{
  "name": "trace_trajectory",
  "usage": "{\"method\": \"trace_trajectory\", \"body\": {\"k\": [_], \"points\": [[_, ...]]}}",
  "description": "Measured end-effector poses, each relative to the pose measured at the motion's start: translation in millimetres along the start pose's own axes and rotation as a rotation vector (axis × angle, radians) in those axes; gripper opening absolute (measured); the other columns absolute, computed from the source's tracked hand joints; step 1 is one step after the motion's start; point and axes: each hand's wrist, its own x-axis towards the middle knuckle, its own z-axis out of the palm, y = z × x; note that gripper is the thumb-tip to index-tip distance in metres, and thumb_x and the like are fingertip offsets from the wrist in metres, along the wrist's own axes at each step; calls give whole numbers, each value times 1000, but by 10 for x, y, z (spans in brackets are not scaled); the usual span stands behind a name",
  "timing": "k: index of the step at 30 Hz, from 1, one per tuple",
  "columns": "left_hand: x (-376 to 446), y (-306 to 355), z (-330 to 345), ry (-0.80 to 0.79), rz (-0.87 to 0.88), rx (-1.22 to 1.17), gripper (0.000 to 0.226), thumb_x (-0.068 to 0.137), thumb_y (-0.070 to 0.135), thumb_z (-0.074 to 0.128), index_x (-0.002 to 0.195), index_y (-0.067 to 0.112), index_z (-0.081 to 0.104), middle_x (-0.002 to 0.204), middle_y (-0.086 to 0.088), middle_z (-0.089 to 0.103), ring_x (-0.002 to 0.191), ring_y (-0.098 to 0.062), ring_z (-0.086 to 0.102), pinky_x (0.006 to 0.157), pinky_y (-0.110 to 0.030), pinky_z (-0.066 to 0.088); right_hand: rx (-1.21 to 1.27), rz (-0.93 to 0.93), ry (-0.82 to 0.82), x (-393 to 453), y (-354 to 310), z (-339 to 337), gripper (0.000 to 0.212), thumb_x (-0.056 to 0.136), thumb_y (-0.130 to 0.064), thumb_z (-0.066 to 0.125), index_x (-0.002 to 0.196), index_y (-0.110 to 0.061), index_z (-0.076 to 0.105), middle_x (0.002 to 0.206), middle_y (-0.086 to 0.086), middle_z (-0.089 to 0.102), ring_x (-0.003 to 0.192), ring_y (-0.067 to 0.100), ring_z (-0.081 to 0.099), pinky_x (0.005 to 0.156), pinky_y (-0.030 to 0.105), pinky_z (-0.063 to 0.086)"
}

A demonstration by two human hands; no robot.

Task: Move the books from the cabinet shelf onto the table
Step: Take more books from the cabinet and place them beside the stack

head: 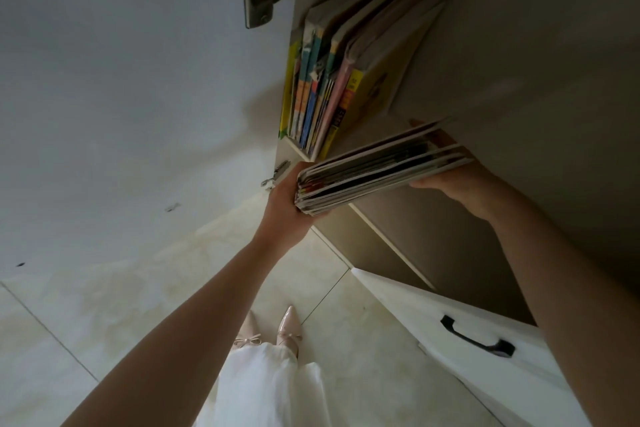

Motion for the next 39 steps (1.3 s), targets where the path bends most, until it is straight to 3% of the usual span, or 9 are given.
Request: {"method": "trace_trajectory", "body": {"k": [4, 8, 12, 15, 20, 23, 27, 31, 39], "points": [[-4, 8, -19, -10, -27, -18, 49, 74, 13, 82, 117, 17, 58, 107, 15, 65, 104, -5, 64, 89, -25, 54, -39, 12, 58, 3, -4, -9, 65, 65, 6, 81, 124, -10, 57, 116, 5, 66, 106, 17, 64, 100, 43, 49], [41, 50, -102, -49, -145, -60, 57, 64, 25, 85, 116, 16, 64, 111, 5, 71, 107, -14, 67, 89, -36, 56, 39, 31, 23, -117, -18, 12, 52, 73, 4, 75, 120, -12, 58, 117, 0, 63, 107, 10, 60, 90, 13, 48], [-121, 204, -241, -111, -250, -61, 48, 66, 5, 86, 108, 18, 70, 102, 9, 74, 94, -7, 71, 79, -25, 57, 85, 119, -163, -284, 15, 30, 51, 77, -9, 75, 124, -24, 58, 119, -3, 67, 117, 13, 58, 102, 45, 45], [-401, 364, -332, -76, -309, -91, 48, 65, 0, 85, 106, 20, 71, 102, 7, 75, 92, -10, 72, 80, -26, 58, 135, 136, -196, -521, -97, 132, 51, 81, -7, 70, 126, -23, 54, 123, 0, 65, 118, 17, 58, 102, 49, 45], [-835, 789, -500, 53, -410, -214, 54, 67, 0, 84, 112, 20, 62, 98, 12, 76, 87, -12, 73, 67, -24, 59, 268, 188, -236, -995, -312, 293, 41, 87, -6, 63, 125, -19, 53, 124, 3, 64, 118, 22, 59, 99, 43, 47], [-1169, 1140, -617, 159, -481, -308, 50, 72, 8, 81, 117, 19, 60, 105, 1, 75, 88, -24, 74, 71, -42, 61, 300, 178, -229, -1361, -534, 371, 37, 89, -21, 62, 125, -21, 53, 123, 2, 66, 112, 24, 63, 95, 43, 49], [-1634, 1564, -719, 274, -557, -422, 40, 81, 7, 73, 118, 12, 61, 105, -5, 75, 85, -27, 74, 67, -41, 61, 243, 103, -235, -1862, -885, 470, 40, 90, -40, 58, 128, -29, 51, 122, -1, 66, 104, 20, 67, 87, 44, 55], [-2115, 1823, -837, 416, -631, -456, 39, 81, 15, 75, 118, 15, 62, 106, -5, 75, 90, -30, 73, 79, -52, 59, 241, -26, -238, -2303, -1206, 627, 38, 90, -24, 63, 125, -28, 49, 111, -11, 67, 95, 6, 68, 80, 28, 58], [-2979, 2300, -1027, 713, -648, -486, 44, 80, 17, 77, 118, 15, 56, 102, -4, 75, 80, -22, 75, 63, -36, 60, 132, -177, -274, -2979, -1592, 1128, 57, 90, -20, 62, 136, -38, 33, 119, -16, 62, 99, 3, 66, 81, 33, 58]]}}
